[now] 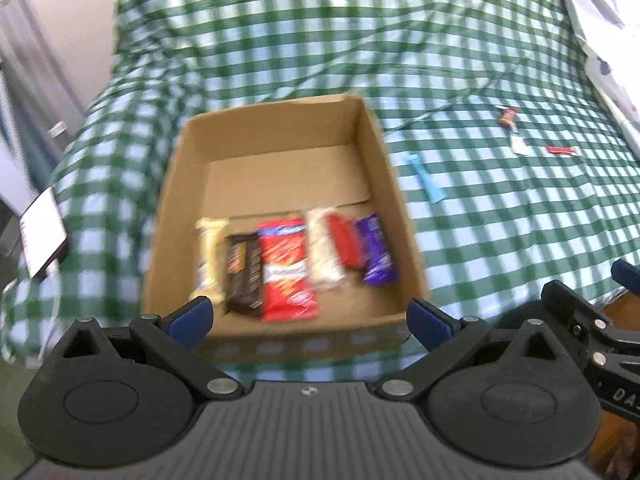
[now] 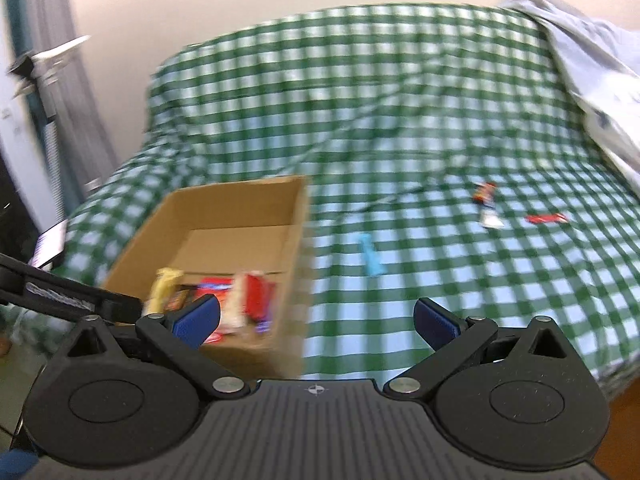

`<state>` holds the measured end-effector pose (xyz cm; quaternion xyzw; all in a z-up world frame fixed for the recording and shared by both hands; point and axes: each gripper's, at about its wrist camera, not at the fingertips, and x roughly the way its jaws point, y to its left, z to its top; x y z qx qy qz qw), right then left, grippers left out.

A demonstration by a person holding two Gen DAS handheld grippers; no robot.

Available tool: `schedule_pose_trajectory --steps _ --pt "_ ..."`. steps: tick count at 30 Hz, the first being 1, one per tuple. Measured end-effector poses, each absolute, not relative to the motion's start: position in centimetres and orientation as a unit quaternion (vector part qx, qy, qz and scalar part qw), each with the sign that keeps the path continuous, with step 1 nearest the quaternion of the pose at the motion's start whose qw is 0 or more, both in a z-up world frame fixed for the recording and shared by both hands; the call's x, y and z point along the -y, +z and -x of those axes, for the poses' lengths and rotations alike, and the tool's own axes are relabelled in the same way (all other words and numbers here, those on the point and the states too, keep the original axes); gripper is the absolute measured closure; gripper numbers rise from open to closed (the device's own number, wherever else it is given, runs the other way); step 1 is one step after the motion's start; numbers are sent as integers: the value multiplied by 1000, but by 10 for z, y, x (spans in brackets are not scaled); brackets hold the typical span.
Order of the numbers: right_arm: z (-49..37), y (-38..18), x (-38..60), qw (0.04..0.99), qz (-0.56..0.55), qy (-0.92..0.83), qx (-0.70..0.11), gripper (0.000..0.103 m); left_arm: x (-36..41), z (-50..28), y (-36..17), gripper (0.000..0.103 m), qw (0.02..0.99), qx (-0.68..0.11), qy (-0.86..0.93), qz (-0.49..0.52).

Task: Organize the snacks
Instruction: 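Lift both open tools up out of the box, then grasp the blue stick snack with the left tool while the right tool grasps the purple tube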

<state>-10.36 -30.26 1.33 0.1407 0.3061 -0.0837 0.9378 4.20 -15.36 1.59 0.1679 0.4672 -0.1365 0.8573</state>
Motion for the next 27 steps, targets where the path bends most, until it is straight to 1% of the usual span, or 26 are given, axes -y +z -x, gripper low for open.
schedule_pose_trajectory --steps 8,11,14,20,21,23,27 --pt "78 -14 402 923 -166 -174 -302 1 273 -105 -13 0 831 -491 -192 -177" --pt "57 -29 444 916 -177 -201 -299 1 319 -137 -41 0 824 -499 -198 -182" --pt "30 -51 491 912 -185 -219 -292 1 355 -174 -79 0 814 -519 -190 -179" --pt "-49 -116 572 901 -192 -232 -311 1 395 -231 -151 0 799 -549 -161 -182" --pt "-62 -127 583 900 -193 -231 -316 1 401 -237 -161 0 801 -547 -150 -191" --pt "-91 -150 601 899 -188 -231 -321 1 411 -241 -170 0 813 -516 -154 -219" --pt "-146 -189 625 898 -178 -229 -330 1 422 -264 -200 0 793 -555 -156 -200"
